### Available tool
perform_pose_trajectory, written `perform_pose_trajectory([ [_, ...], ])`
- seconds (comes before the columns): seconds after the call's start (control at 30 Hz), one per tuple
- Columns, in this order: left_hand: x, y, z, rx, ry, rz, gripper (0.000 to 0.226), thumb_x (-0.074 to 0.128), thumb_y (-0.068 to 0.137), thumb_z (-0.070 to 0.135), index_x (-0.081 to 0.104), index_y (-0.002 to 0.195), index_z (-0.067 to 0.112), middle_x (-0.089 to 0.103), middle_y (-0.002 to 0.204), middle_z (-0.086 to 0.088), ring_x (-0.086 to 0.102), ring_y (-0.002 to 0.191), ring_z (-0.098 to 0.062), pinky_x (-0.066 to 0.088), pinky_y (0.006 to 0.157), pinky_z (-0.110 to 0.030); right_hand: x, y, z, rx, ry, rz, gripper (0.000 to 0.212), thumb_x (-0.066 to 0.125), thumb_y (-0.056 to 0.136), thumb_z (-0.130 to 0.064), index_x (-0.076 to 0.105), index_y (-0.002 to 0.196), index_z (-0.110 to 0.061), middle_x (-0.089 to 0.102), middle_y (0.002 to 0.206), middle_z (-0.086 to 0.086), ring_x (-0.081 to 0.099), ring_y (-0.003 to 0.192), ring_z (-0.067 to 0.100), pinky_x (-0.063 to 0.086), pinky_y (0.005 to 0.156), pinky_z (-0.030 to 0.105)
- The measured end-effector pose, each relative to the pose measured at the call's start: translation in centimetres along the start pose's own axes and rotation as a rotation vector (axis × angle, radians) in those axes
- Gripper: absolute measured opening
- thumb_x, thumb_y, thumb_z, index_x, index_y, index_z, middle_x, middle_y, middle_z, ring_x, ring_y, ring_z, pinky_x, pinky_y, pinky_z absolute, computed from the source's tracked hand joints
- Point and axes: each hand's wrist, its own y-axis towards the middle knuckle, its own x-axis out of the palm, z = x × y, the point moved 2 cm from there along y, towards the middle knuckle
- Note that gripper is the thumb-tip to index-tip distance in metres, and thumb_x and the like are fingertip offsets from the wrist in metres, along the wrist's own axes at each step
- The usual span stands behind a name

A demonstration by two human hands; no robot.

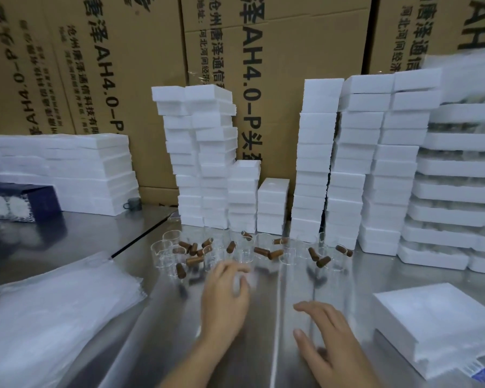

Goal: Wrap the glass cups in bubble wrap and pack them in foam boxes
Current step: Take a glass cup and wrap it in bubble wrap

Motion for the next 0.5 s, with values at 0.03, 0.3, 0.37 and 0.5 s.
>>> perform_pose_trajectory([
  [0.03,-0.6,-0.5,-1.4,-0.081,-0.060,-0.049,0.023,0.070,0.098,0.009,0.075,0.108,0.029,0.060,0.113,0.021,0.059,0.104,0.002,0.046,0.092,-0.019,0.3,0.1,0.6,0.069,0.028,-0.051,0.031,0.063,0.099,-0.047,0.053,0.127,-0.057,0.045,0.132,-0.038,0.042,0.130,-0.009,0.054,0.093,0.028],
  [0.3,-4.2,2.4,-9.5,-0.611,-0.008,0.049,0.027,0.064,0.106,0.037,0.051,0.110,0.013,0.062,0.088,-0.002,0.062,0.088,-0.033,0.040,0.071,-0.037,1.3,0.4,0.9,0.110,-0.085,-0.217,0.028,0.057,0.099,-0.054,0.048,0.126,-0.056,0.038,0.131,-0.040,0.037,0.126,-0.017,0.036,0.097,0.013],
  [0.37,-3.4,2.6,-9.3,-0.648,0.041,-0.026,0.034,0.062,0.105,0.045,0.051,0.112,0.014,0.062,0.097,-0.006,0.056,0.089,-0.030,0.040,0.076,-0.038,1.3,0.4,1.0,0.091,-0.114,-0.242,0.028,0.056,0.099,-0.055,0.049,0.126,-0.055,0.037,0.131,-0.040,0.036,0.126,-0.016,0.036,0.097,0.012],
  [0.5,-2.8,3.7,-9.7,-0.603,0.188,-0.124,0.046,0.051,0.108,0.054,0.065,0.095,0.012,0.067,0.092,-0.007,0.061,0.084,-0.029,0.045,0.073,-0.036,1.4,0.5,1.2,0.077,-0.158,-0.264,0.025,0.054,0.099,-0.056,0.049,0.124,-0.055,0.036,0.129,-0.040,0.034,0.123,-0.018,0.037,0.099,0.013],
])
